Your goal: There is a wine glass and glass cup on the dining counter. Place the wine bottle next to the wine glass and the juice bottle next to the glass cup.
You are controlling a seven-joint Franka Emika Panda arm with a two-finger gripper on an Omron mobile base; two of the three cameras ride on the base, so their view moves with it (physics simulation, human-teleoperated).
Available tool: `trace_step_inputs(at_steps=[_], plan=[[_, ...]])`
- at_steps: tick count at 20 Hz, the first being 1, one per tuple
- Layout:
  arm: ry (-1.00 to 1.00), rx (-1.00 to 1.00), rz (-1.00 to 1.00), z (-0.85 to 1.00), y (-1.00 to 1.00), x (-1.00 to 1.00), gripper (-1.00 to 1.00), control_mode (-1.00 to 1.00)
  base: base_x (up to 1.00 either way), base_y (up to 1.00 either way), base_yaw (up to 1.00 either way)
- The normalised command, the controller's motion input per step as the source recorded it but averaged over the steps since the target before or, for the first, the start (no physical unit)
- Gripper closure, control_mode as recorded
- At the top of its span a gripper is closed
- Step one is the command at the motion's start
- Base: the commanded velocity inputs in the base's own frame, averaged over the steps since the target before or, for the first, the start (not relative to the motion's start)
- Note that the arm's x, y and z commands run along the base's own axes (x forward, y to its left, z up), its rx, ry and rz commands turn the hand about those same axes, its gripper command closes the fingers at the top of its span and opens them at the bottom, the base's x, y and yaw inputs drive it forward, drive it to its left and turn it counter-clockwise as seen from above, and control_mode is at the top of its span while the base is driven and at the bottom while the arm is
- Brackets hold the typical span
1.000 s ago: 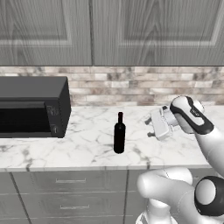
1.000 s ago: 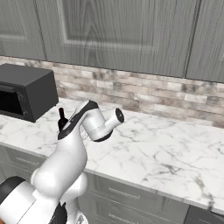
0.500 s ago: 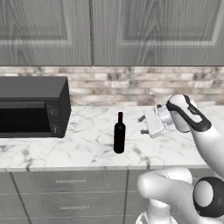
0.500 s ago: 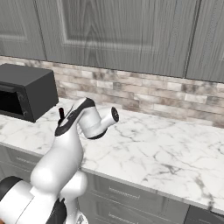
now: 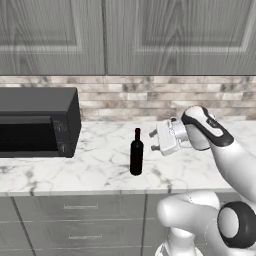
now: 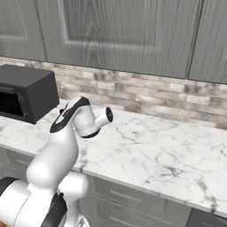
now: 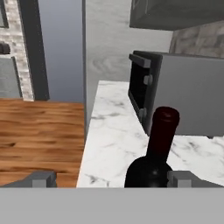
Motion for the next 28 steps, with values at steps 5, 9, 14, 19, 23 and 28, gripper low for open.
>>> trace_step_inputs(at_steps=[5, 9, 14, 19, 23, 28], plan=[[0.0, 0.0, 0.0, 0.0, 0.24, 0.21, -1.0, -1.0, 0.0, 0.0, 0.0], [0.0, 0.0, 0.01, 0.0, 0.15, 0.28, -1.0, -1.0, 0.0, 0.0, 0.0], [0.0, 0.0, 0.03, -0.04, 0.08, 0.31, -1.0, -1.0, 0.0, 0.0, 0.0], [0.02, 0.01, 0.06, -0.08, 0.01, 0.22, -1.0, -1.0, 0.0, 0.0, 0.0], [0.04, 0.02, 0.07, -0.15, 0.0, 0.17, -1.0, -1.0, 0.0, 0.0, 0.0], [0.05, 0.02, 0.06, -0.18, 0.0, 0.15, -1.0, -1.0, 0.0, 0.0, 0.0]])
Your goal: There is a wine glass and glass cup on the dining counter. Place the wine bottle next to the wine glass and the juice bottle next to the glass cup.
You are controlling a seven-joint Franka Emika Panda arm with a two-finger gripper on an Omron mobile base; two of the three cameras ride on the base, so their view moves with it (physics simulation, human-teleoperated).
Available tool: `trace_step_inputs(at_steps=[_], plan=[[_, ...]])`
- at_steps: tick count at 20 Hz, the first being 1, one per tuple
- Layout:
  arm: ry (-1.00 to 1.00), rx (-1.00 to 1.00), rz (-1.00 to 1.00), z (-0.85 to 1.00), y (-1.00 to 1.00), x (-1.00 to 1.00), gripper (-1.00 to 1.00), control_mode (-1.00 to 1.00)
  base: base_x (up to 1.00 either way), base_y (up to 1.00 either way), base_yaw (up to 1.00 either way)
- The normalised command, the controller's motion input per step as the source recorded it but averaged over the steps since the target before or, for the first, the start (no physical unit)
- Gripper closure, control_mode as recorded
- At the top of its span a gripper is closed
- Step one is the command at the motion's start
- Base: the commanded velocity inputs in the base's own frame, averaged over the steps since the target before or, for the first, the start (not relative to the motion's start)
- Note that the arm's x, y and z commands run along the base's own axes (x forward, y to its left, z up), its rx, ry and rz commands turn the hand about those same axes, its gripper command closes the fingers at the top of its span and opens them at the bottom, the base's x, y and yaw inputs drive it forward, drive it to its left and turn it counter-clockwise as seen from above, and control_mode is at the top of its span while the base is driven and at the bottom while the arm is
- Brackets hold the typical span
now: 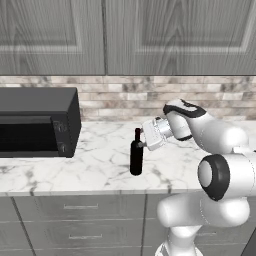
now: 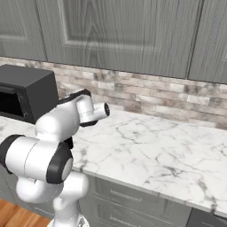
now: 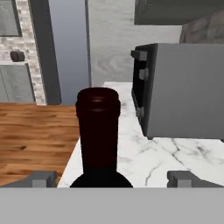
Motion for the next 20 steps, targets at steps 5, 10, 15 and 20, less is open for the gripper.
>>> trace_step_inputs(at_steps=[5, 10, 15, 20], plan=[[0.01, 0.03, 0.05, -0.16, 0.0, 0.07, -1.0, -1.0, 0.0, 0.0, 0.0], [0.0, 0.03, 0.04, -0.09, 0.02, 0.0, -1.0, -1.0, 0.0, 0.0, 0.0], [0.0, 0.04, 0.01, -0.04, 0.04, -0.04, -1.0, -1.0, 0.0, 0.0, 0.0], [0.0, 0.03, 0.0, -0.03, 0.09, -0.18, -1.0, -1.0, 0.0, 0.0, 0.0]])
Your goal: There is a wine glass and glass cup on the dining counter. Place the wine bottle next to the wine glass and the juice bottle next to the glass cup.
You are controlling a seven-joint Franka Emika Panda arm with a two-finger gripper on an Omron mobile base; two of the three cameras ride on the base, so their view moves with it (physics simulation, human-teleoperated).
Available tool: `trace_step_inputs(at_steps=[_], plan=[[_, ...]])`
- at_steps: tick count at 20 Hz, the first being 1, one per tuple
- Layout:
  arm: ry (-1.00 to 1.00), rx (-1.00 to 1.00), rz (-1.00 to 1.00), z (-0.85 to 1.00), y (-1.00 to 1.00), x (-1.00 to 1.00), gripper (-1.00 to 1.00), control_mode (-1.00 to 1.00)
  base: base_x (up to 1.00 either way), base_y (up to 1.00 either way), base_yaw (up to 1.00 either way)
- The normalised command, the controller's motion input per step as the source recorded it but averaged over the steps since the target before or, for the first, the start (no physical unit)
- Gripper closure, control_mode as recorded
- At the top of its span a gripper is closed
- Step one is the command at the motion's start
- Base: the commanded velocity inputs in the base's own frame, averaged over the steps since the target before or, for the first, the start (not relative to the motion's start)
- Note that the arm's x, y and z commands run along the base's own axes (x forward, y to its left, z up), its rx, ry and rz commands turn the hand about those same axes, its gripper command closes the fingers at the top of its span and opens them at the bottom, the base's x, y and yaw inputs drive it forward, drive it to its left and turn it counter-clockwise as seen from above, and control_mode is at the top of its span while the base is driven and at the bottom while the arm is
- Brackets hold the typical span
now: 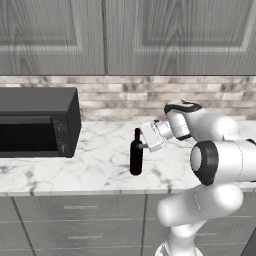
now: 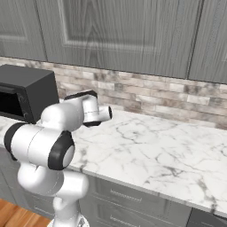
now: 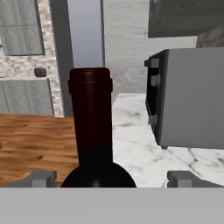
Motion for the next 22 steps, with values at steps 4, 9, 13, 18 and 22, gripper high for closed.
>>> trace_step_inputs(at_steps=[4, 9, 13, 18, 22], plan=[[-0.05, 0.03, 0.0, 0.01, 0.15, -0.16, -1.0, -1.0, 0.0, 0.0, 0.0], [-0.05, 0.03, 0.0, 0.07, 0.19, -0.01, -1.0, -1.0, 0.0, 0.0, 0.0], [-0.01, 0.01, 0.0, 0.01, 0.15, 0.06, -1.0, -1.0, 0.0, 0.0, 0.0], [0.0, 0.0, 0.0, 0.0, 0.09, 0.1, 1.0, -1.0, 0.0, 0.0, 0.0], [0.0, 0.0, 0.0, 0.0, 0.0, 0.01, 1.0, -1.0, 0.0, 0.0, 0.0]])
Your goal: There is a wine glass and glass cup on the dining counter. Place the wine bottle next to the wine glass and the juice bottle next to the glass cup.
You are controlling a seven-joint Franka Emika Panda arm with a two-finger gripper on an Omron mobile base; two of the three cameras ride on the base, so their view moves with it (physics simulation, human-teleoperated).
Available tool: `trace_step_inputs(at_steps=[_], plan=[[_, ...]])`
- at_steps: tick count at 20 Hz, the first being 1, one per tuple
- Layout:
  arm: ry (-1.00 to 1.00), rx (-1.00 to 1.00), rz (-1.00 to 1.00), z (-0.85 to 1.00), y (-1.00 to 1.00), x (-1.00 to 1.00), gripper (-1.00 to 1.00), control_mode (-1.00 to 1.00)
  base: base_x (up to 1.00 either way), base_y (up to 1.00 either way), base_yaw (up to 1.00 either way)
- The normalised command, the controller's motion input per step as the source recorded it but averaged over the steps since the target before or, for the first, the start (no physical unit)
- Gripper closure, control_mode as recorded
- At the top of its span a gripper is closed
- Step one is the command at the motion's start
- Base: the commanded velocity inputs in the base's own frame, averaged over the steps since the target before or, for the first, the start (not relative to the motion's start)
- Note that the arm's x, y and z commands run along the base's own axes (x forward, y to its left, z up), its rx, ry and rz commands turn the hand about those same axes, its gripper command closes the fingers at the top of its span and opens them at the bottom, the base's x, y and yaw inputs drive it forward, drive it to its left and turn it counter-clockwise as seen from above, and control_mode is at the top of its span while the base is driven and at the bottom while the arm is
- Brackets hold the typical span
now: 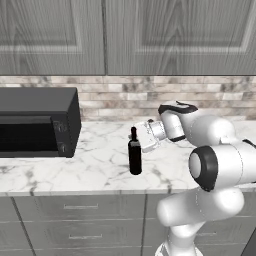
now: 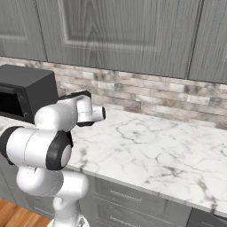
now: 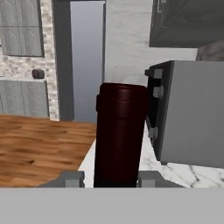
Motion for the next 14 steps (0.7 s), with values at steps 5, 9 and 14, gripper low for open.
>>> trace_step_inputs(at_steps=[5, 9, 14], plan=[[0.0, 0.02, 0.0, 0.3, -0.02, -0.13, 1.0, -1.0, 0.0, 0.0, 0.0], [0.0, 0.0, 0.0, 0.59, -0.01, -0.35, 1.0, -1.0, 0.0, 0.0, 0.0], [0.0, -0.02, 0.0, 0.45, -0.03, -0.42, 1.0, -1.0, 0.0, 0.0, 0.0]])
